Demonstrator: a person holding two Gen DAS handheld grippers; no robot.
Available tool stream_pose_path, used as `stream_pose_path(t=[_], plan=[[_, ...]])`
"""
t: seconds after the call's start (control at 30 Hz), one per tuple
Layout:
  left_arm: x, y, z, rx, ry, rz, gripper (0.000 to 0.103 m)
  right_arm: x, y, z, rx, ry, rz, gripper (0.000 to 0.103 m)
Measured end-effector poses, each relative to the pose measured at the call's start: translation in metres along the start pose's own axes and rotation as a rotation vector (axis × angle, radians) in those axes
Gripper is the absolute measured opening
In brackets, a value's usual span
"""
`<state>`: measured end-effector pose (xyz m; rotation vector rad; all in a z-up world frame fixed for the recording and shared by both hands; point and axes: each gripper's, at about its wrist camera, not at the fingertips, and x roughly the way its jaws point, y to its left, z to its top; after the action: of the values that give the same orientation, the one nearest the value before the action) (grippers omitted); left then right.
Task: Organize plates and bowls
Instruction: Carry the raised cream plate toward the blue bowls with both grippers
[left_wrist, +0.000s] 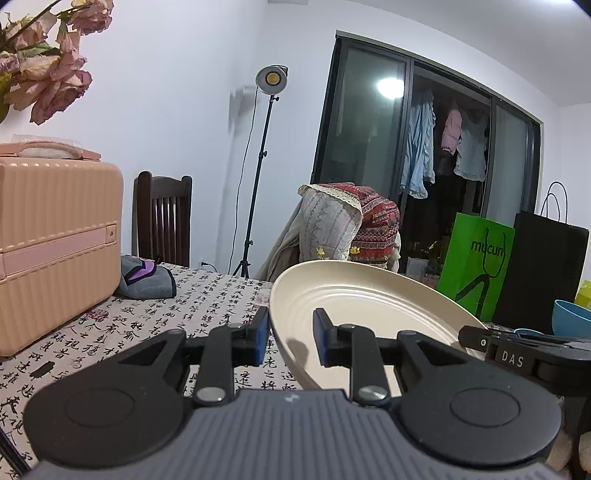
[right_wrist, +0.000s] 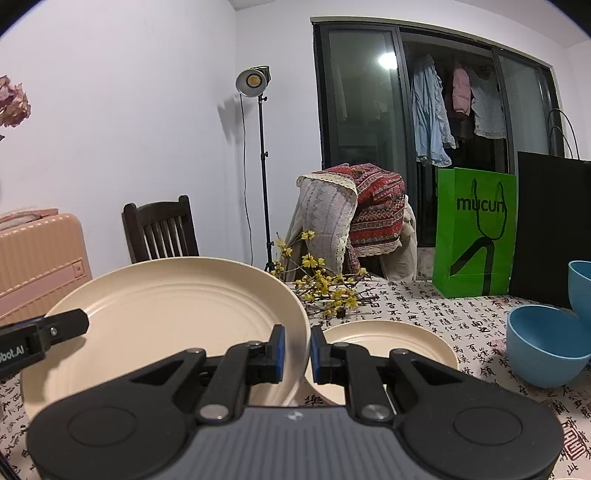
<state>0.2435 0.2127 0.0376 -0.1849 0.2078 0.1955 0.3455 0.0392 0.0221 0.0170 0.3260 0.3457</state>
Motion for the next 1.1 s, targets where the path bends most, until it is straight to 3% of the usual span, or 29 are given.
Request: stream_pose_path(t=[1.1], plan=[[-0.033, -0.026, -0.013, 0.020, -0.011, -0.018, 0.025, -0.038, -0.021, -0.009, 0.024, -0.003, 0.001, 0.017]])
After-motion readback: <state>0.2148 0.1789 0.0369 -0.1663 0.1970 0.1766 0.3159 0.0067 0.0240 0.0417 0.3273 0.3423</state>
